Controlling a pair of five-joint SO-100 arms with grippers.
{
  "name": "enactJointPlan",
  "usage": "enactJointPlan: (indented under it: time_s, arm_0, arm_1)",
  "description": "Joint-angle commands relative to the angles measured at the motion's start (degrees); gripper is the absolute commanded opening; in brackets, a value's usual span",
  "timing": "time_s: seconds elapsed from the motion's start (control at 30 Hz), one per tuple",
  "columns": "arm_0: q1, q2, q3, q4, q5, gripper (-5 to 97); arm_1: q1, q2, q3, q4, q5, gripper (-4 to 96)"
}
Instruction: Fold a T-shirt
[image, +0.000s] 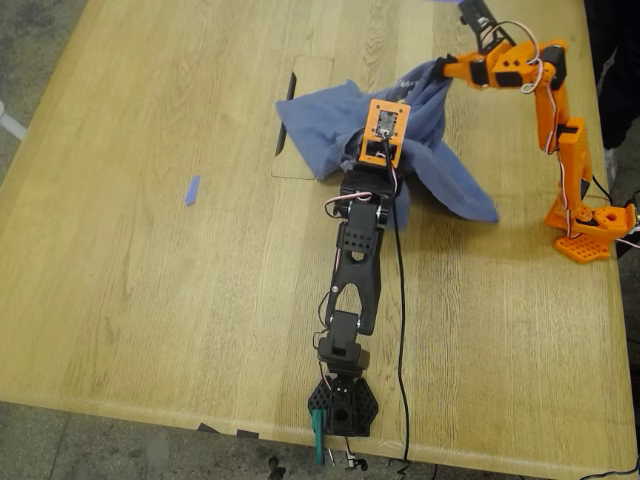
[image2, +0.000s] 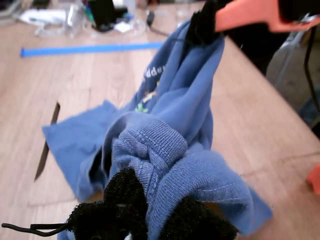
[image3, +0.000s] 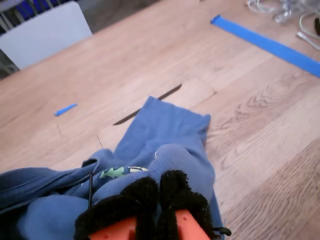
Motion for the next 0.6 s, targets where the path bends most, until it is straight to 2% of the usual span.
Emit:
enactJointPlan:
  time_s: [0.0,0.57]
  arm_0:
    - [0.26,9.14,-4.83,-7.65,0.70,0]
    - [1.93,12.30,-5.71,-23.82,1.58,0]
  arm_1:
    - [0.35,4.48,-0.26,-3.34,-0.53,0.0]
    - [6.15,13.18,4.48,-16.26,-0.88,0.1]
